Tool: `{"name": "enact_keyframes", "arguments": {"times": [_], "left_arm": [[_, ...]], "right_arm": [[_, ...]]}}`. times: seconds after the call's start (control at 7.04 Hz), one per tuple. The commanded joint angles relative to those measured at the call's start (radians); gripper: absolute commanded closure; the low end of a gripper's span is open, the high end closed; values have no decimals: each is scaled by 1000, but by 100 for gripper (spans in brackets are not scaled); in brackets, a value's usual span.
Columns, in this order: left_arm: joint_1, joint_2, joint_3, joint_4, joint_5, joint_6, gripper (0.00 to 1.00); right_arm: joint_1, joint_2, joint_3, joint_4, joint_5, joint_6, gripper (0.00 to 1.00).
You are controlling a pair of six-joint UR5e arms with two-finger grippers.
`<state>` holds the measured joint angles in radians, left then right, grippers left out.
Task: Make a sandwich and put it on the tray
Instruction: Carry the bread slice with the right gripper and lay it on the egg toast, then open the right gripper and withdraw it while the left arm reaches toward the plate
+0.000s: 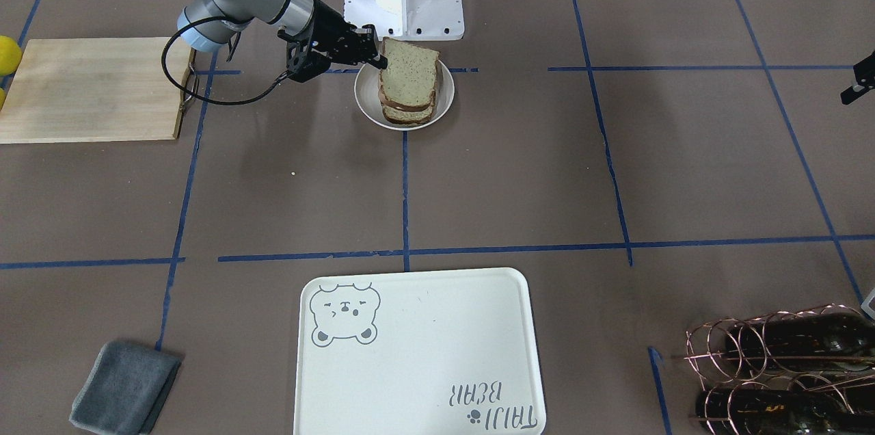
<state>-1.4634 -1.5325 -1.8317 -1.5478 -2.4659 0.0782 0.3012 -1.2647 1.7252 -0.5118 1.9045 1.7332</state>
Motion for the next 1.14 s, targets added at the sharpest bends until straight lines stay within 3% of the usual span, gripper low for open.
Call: {"name": "enact_keyframes", "arguments": {"times": [0.0,0.28,0.43,0.57,0.71,0.85,0.99], "left_arm": [[0,0,3,0,1,0,0],[2,-2,3,0,1,0,0],[27,-2,5,-24,-17,-5,0],[82,-3,6,-84,-34,-47,0],[165,-3,3,-206,-33,-227,0],[283,-5,-7,-395,-24,-528,0],[405,-5,-6,-605,-6,-831,4]], "right_arm": [[6,-1,-1,-1,1,-1,72],[9,-5,-1,-2,1,-1,44],[18,-7,2,-1,8,0,40],[33,-19,10,-1,11,3,0],[59,-77,31,-2,19,6,0],[155,-154,48,-20,121,6,0],[288,-180,47,-66,278,0,0]]}}
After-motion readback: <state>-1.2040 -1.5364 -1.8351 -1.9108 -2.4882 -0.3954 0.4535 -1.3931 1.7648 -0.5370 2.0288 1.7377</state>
